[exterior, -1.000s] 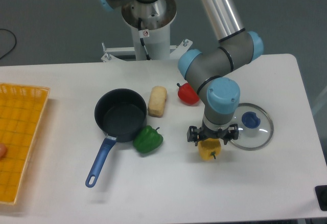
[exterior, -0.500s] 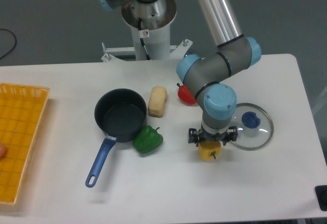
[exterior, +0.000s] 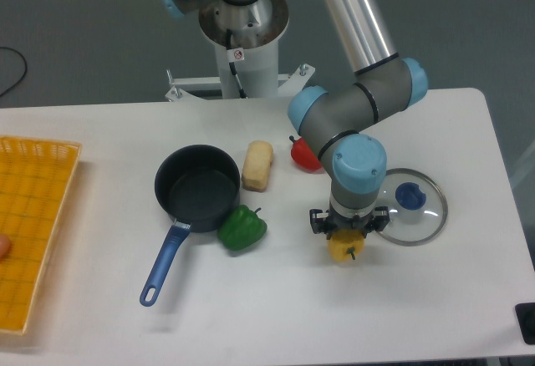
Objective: Pick up the yellow pepper
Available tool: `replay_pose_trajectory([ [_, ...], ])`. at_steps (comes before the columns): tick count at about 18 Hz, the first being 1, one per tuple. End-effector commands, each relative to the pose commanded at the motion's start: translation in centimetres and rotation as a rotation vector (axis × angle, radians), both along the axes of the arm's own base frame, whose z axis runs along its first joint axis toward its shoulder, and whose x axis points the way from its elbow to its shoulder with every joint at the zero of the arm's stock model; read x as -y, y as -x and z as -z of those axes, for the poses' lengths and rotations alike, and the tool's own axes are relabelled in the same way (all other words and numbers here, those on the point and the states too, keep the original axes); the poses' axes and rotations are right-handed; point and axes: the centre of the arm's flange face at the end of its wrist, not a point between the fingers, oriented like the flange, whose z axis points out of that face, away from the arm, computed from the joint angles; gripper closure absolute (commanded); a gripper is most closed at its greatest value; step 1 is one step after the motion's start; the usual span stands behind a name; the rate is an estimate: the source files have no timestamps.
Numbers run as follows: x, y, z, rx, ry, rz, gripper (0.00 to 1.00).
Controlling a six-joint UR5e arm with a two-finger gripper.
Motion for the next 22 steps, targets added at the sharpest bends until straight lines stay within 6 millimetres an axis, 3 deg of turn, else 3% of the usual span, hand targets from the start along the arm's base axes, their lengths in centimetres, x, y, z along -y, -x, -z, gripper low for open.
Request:
replay_pose_trajectory([
  [4,0.4,0.1,-5.1,-0.038,-0.002,0.263,0.49],
  [8,1.1,0.2,-6.7,0.009,0.037,0.339,0.49],
  [12,3.1,0.3,-9.0,0.035,0.061,0.469,0.49],
  [22,4.8,0.6,-9.5,0.054,0.073,0.501,0.49],
])
